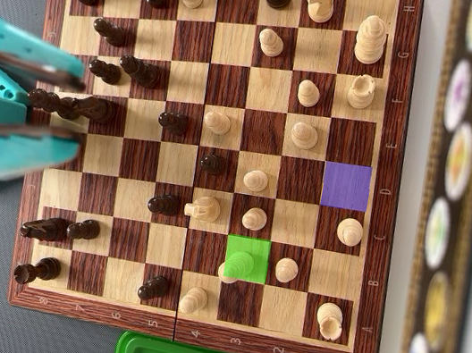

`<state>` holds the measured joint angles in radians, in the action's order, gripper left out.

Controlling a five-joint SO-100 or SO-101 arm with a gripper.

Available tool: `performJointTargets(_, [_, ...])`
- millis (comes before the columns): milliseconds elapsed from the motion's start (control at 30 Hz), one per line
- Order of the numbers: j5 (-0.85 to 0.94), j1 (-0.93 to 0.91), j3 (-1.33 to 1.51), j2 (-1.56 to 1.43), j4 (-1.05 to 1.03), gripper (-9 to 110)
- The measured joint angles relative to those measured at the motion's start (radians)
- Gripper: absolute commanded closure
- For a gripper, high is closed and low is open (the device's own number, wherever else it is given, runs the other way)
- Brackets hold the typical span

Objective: Play chess

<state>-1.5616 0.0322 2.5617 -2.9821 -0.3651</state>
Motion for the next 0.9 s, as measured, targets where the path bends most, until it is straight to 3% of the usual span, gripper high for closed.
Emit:
performJointTargets(500, [0.000,0.002,0.377,-0.337,0.655,89])
performJointTargets(900, [0.003,0.002,0.538,-0.362,1.246,89])
